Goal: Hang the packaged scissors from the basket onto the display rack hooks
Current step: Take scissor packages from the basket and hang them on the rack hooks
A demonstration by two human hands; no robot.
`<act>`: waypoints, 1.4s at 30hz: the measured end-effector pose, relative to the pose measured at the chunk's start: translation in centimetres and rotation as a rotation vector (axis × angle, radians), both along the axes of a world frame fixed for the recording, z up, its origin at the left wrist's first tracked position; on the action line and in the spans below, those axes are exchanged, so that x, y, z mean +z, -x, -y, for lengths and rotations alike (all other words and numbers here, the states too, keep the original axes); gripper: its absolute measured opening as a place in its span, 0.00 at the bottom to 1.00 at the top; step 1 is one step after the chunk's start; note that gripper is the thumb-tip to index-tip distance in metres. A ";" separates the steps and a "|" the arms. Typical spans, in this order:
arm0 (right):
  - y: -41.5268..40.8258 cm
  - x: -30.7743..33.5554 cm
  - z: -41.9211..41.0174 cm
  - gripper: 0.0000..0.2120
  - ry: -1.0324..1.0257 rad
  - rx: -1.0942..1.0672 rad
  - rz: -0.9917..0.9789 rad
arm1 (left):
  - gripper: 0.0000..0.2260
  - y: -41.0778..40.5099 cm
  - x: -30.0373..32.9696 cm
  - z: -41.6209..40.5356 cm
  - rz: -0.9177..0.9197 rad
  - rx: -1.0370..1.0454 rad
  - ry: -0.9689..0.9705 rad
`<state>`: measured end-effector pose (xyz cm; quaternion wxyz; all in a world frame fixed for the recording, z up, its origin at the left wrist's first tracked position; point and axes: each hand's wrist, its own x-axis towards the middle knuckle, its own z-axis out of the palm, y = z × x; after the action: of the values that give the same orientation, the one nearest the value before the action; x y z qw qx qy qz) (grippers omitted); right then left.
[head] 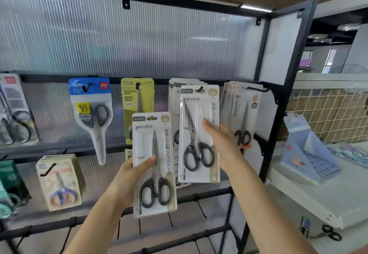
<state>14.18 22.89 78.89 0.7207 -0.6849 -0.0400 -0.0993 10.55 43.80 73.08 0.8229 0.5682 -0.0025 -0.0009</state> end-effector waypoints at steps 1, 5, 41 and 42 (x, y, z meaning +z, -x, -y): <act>-0.3 0.1 0.0 0.23 0.000 0.006 -0.010 | 0.15 0.0 0.0 -0.1 -0.001 -0.001 -0.003; -1.8 0.7 -0.6 0.22 0.002 0.051 -0.075 | 0.18 -0.1 0.1 -0.6 -0.010 0.013 -0.008; -1.9 8.5 2.4 0.11 0.543 -0.167 0.423 | 0.08 -1.6 3.5 5.0 0.241 -0.242 -0.212; -2.0 8.6 2.4 0.11 0.553 -0.168 0.412 | 0.08 -1.8 3.4 4.9 0.241 -0.237 -0.212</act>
<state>16.22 20.50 87.53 0.4743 -0.8206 -0.1535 -0.2795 12.31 38.86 76.46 0.7462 0.6435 -0.1680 -0.0299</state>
